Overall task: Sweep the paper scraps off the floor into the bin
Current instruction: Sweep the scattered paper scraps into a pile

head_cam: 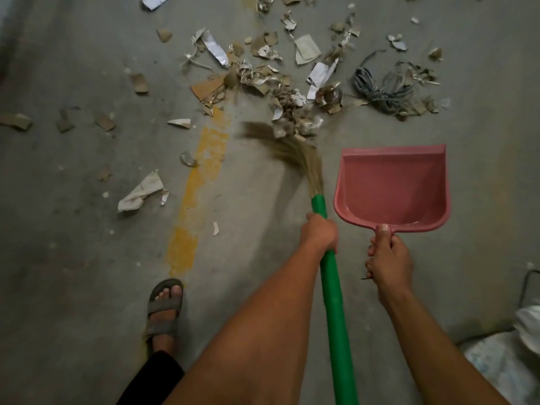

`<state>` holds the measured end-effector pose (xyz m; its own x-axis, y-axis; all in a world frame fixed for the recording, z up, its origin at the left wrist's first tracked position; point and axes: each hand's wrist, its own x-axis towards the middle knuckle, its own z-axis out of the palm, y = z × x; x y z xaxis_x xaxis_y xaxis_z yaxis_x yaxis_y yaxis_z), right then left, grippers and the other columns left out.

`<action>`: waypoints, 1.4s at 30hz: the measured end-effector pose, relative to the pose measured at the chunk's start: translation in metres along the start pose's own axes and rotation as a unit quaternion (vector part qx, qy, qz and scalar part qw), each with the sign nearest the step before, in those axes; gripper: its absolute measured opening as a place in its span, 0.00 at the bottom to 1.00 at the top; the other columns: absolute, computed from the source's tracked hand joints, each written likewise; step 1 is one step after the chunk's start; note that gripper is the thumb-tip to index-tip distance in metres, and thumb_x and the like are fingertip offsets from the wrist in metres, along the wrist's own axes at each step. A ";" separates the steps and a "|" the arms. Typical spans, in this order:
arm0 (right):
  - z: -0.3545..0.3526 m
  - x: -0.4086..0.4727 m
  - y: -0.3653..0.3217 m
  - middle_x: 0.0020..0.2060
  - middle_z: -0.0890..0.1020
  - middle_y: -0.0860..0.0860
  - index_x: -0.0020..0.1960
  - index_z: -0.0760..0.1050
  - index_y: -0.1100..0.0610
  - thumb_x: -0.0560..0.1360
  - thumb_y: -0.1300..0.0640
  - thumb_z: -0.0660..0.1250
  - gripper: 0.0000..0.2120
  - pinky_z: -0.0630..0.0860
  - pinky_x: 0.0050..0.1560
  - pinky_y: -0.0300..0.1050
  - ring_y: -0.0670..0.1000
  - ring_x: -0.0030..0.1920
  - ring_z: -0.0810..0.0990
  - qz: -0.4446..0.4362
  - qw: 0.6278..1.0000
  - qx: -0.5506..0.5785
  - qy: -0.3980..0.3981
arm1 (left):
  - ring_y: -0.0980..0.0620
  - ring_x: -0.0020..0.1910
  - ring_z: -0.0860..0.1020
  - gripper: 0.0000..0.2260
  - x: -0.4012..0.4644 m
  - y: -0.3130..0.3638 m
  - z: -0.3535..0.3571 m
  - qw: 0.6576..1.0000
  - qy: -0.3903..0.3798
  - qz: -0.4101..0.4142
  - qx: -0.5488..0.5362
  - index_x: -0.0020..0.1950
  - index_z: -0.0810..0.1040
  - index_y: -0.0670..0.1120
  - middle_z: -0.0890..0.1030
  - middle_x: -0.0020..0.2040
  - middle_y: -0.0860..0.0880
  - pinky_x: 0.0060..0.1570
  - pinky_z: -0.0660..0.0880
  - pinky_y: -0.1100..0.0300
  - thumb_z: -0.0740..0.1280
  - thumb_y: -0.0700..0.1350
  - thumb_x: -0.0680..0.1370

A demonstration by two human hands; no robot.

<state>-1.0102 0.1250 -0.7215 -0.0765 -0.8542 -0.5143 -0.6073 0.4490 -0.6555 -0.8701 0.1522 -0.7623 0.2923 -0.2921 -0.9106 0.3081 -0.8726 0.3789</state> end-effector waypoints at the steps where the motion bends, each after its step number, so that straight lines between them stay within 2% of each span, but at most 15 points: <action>1: 0.000 0.000 0.001 0.35 0.78 0.53 0.44 0.75 0.53 0.83 0.33 0.58 0.25 0.72 0.28 0.47 0.51 0.28 0.73 0.004 1.000 0.007 0.000 | 0.39 0.44 0.87 0.18 0.000 0.005 -0.006 1.000 0.009 0.019 0.001 0.72 0.65 0.41 0.81 0.60 0.36 0.34 0.84 0.52 0.60 0.48 0.85; 4: 0.005 -0.006 -0.001 0.35 0.76 0.53 0.43 0.74 0.52 0.83 0.33 0.58 0.24 0.71 0.26 0.46 0.50 0.26 0.71 0.005 1.000 0.014 -0.005 | 0.44 0.35 0.84 0.18 -0.012 0.006 -0.020 0.998 0.040 0.054 -0.017 0.72 0.65 0.43 0.81 0.59 0.38 0.23 0.76 0.58 0.58 0.52 0.87; 6: 0.012 -0.013 -0.005 0.35 0.76 0.52 0.44 0.74 0.53 0.83 0.34 0.58 0.24 0.71 0.25 0.45 0.50 0.27 0.72 0.003 1.000 0.017 -0.011 | 0.44 0.35 0.84 0.17 -0.025 -0.003 -0.027 0.995 0.061 0.073 -0.035 0.71 0.65 0.44 0.81 0.56 0.38 0.22 0.75 0.59 0.58 0.53 0.86; 11: 0.038 -0.035 -0.016 0.34 0.78 0.51 0.44 0.76 0.55 0.83 0.34 0.58 0.26 0.71 0.27 0.45 0.51 0.29 0.73 -0.005 0.999 -0.004 -0.039 | 0.44 0.37 0.83 0.14 -0.055 -0.051 -0.041 0.986 0.141 0.069 -0.065 0.63 0.67 0.49 0.81 0.48 0.43 0.31 0.81 0.51 0.57 0.58 0.86; 13: 0.049 -0.046 -0.018 0.34 0.79 0.51 0.45 0.77 0.57 0.83 0.33 0.59 0.27 0.72 0.28 0.46 0.50 0.30 0.74 -0.013 0.998 -0.018 -0.060 | 0.43 0.39 0.83 0.14 -0.062 -0.078 -0.047 0.980 0.174 0.057 -0.077 0.62 0.67 0.51 0.81 0.47 0.43 0.38 0.84 0.44 0.56 0.60 0.85; 15: 0.061 -0.059 -0.021 0.34 0.79 0.51 0.46 0.77 0.57 0.83 0.33 0.59 0.27 0.73 0.29 0.47 0.51 0.30 0.75 -0.019 0.996 -0.025 -0.081 | 0.41 0.40 0.83 0.14 -0.069 -0.102 -0.055 0.973 0.207 0.038 -0.089 0.62 0.66 0.52 0.81 0.46 0.43 0.41 0.84 0.41 0.56 0.60 0.85; 21: 0.090 -0.090 -0.020 0.35 0.81 0.51 0.46 0.79 0.56 0.83 0.33 0.60 0.26 0.76 0.33 0.49 0.50 0.31 0.77 -0.038 0.987 -0.083 -0.135 | 0.35 0.44 0.84 0.16 -0.086 -0.168 -0.078 0.937 0.324 -0.042 -0.124 0.65 0.66 0.50 0.83 0.48 0.39 0.42 0.82 0.45 0.56 0.60 0.85; 24: 0.098 -0.101 -0.019 0.35 0.81 0.51 0.46 0.79 0.57 0.84 0.35 0.60 0.25 0.75 0.33 0.47 0.49 0.31 0.76 -0.045 0.982 -0.096 -0.157 | 0.36 0.40 0.85 0.23 -0.088 -0.195 -0.084 0.919 0.354 -0.074 -0.159 0.65 0.64 0.52 0.85 0.45 0.39 0.40 0.84 0.42 0.52 0.68 0.80; 28: 0.104 -0.111 -0.016 0.37 0.82 0.53 0.47 0.80 0.57 0.84 0.37 0.60 0.24 0.76 0.32 0.47 0.50 0.33 0.78 -0.061 0.976 -0.113 -0.173 | 0.34 0.48 0.85 0.20 -0.085 -0.213 -0.083 0.925 0.308 -0.163 -0.148 0.70 0.65 0.42 0.86 0.51 0.37 0.45 0.80 0.49 0.60 0.54 0.85; 30: 0.106 -0.111 -0.013 0.37 0.82 0.53 0.47 0.80 0.57 0.84 0.36 0.59 0.25 0.76 0.34 0.48 0.50 0.33 0.78 -0.066 0.974 -0.124 -0.176 | 0.38 0.50 0.85 0.25 -0.079 -0.216 -0.076 0.941 0.232 -0.200 -0.143 0.72 0.66 0.42 0.85 0.54 0.40 0.48 0.82 0.50 0.61 0.55 0.81; 33: 0.110 -0.107 -0.007 0.38 0.83 0.54 0.47 0.80 0.56 0.83 0.34 0.59 0.26 0.76 0.36 0.49 0.51 0.34 0.79 -0.071 0.972 -0.140 -0.177 | 0.39 0.61 0.82 0.27 -0.071 -0.193 -0.074 0.959 0.141 -0.232 -0.076 0.75 0.65 0.41 0.80 0.67 0.40 0.59 0.80 0.50 0.57 0.54 0.80; 35: 0.111 -0.103 -0.004 0.38 0.83 0.53 0.47 0.80 0.56 0.83 0.34 0.58 0.27 0.77 0.38 0.49 0.52 0.36 0.80 -0.077 0.970 -0.148 -0.177 | 0.40 0.65 0.80 0.28 -0.065 -0.165 -0.078 0.970 0.081 -0.218 -0.067 0.81 0.59 0.41 0.77 0.71 0.40 0.61 0.79 0.52 0.59 0.48 0.83; 37: 0.112 -0.097 -0.005 0.39 0.83 0.53 0.47 0.80 0.56 0.83 0.34 0.58 0.27 0.76 0.38 0.48 0.53 0.37 0.81 -0.083 0.969 -0.154 -0.173 | 0.41 0.65 0.80 0.30 -0.057 -0.136 -0.082 0.978 0.059 -0.187 -0.074 0.84 0.52 0.40 0.76 0.73 0.40 0.54 0.79 0.53 0.61 0.42 0.85; 39: 0.111 -0.090 -0.008 0.39 0.83 0.53 0.48 0.80 0.56 0.84 0.34 0.58 0.26 0.76 0.37 0.48 0.53 0.37 0.81 -0.087 0.970 -0.160 -0.162 | 0.40 0.64 0.80 0.31 -0.044 -0.114 -0.088 0.985 0.037 -0.151 -0.080 0.85 0.51 0.41 0.75 0.73 0.39 0.48 0.80 0.54 0.62 0.40 0.85; 42: 0.111 -0.079 -0.016 0.37 0.83 0.54 0.47 0.80 0.56 0.83 0.34 0.58 0.26 0.77 0.36 0.49 0.53 0.33 0.79 -0.088 0.974 -0.159 -0.134 | 0.36 0.63 0.81 0.31 -0.023 -0.090 -0.106 0.995 0.028 -0.088 -0.028 0.84 0.53 0.43 0.75 0.72 0.37 0.55 0.83 0.45 0.62 0.42 0.84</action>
<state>-0.9068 0.2141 -0.7313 0.2342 -0.7917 -0.5643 -0.8104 0.1617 -0.5632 -0.8090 0.2792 -0.7579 0.2793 -0.1133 -0.9535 0.4083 -0.8848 0.2247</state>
